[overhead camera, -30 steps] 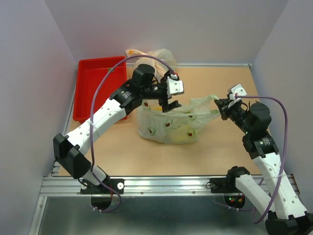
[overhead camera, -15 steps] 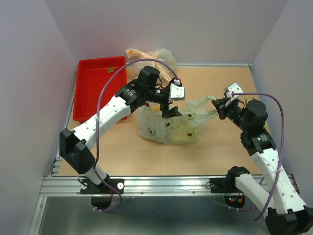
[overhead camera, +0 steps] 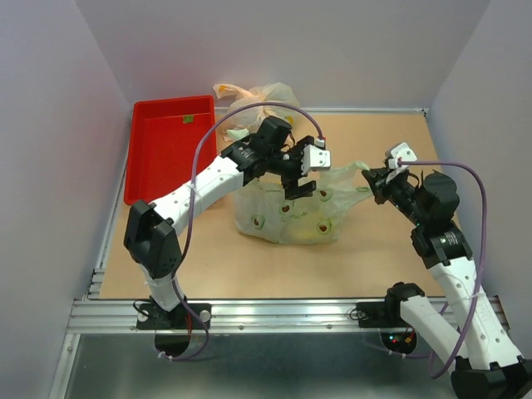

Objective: Place the fake fruits into the plastic bag and tie a complex knot

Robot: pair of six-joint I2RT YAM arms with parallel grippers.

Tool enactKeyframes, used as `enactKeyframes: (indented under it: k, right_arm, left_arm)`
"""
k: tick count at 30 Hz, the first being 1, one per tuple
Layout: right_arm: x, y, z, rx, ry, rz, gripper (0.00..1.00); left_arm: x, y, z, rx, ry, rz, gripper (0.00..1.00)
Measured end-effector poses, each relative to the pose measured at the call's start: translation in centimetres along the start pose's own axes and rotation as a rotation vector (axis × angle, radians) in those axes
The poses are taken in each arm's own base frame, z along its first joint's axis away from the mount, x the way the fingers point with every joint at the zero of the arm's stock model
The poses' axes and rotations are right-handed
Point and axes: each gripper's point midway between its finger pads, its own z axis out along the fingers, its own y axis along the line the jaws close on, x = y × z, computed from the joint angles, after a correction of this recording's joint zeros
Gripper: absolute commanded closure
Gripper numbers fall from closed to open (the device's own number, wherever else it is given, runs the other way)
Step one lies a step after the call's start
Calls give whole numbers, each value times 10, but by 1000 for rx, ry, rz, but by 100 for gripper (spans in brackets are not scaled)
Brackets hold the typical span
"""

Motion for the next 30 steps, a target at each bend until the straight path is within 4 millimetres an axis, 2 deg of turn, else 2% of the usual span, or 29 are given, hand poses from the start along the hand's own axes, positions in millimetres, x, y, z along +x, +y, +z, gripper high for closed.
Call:
enactKeyframes:
  k: [4, 5, 6, 8, 9, 12, 13, 15, 16, 17, 18, 19, 20, 21, 23, 26, 30]
  right_arm:
    - [-5, 1, -3, 0, -16, -7, 100]
    - [-5, 1, -4, -3, -18, -9, 100]
    - [-5, 2, -4, -8, -20, -10, 99]
    - [-5, 3, -3, -16, -17, -9, 99]
    - [-3, 4, -2, -20, -14, -7, 100]
    - [3, 5, 5, -33, -1, -1, 100]
    - [8, 5, 8, -38, 5, 4, 100]
    - [17, 6, 14, -44, 14, 15, 99]
    - [25, 8, 18, -53, 29, 32, 91]
    - [30, 9, 22, -61, 40, 50, 59]
    - [33, 9, 27, -64, 47, 65, 43]
    - [35, 9, 31, -68, 49, 86, 12]
    - [36, 9, 34, -71, 52, 100, 5]
    - [38, 10, 37, -70, 57, 136, 1]
    - [40, 12, 42, -74, 68, 199, 0]
    - [31, 17, 40, -88, 60, 273, 0]
    - [-5, 27, 18, -135, -11, 277, 0]
  left_arm:
    - [25, 20, 16, -63, 63, -29, 1]
    - [32, 24, 18, -77, 75, -42, 4]
    - [36, 27, 21, -84, 81, -53, 16]
    - [47, 33, 24, -88, 90, -85, 29]
    - [53, 34, 24, -82, 93, -103, 42]
    - [68, 37, 23, -56, 89, -166, 62]
    - [73, 37, 23, -42, 83, -195, 77]
    - [82, 35, 22, -13, 63, -252, 94]
    - [87, 33, 21, 2, 53, -294, 100]
    - [91, 31, 20, 16, 45, -332, 100]
    - [95, 28, 20, 29, 35, -372, 100]
    - [97, 25, 19, 39, 28, -402, 100]
    - [98, 23, 19, 46, 21, -427, 100]
    - [98, 22, 18, 54, 13, -451, 100]
    - [96, 22, 18, 66, -6, -484, 100]
    - [89, 19, 18, 91, -36, -507, 100]
    - [83, 14, 18, 132, -58, -515, 100]
